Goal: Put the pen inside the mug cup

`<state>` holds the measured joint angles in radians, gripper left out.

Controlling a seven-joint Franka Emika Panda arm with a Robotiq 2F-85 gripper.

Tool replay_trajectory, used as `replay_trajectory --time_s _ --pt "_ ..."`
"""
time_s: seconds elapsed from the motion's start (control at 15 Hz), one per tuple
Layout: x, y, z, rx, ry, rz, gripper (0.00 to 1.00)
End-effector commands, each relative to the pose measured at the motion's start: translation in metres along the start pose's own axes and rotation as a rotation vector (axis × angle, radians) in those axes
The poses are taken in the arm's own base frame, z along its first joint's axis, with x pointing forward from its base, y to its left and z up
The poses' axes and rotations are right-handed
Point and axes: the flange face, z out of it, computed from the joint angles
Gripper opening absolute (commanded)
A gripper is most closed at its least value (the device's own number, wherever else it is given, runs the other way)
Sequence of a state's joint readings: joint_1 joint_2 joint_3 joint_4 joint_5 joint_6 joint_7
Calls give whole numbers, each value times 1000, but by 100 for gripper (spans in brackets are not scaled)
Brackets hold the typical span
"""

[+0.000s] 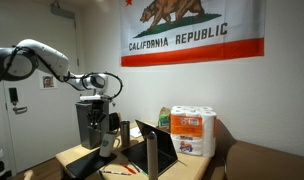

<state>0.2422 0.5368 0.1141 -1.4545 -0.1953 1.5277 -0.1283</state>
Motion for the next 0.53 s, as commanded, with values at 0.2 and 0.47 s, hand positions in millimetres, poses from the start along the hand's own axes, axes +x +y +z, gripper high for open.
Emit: replay_trajectory --time_s 0.2,0.47 --pt "-13 -7 -21 -51 38 14 7" --pt "-16 -6 -20 -58 31 17 7"
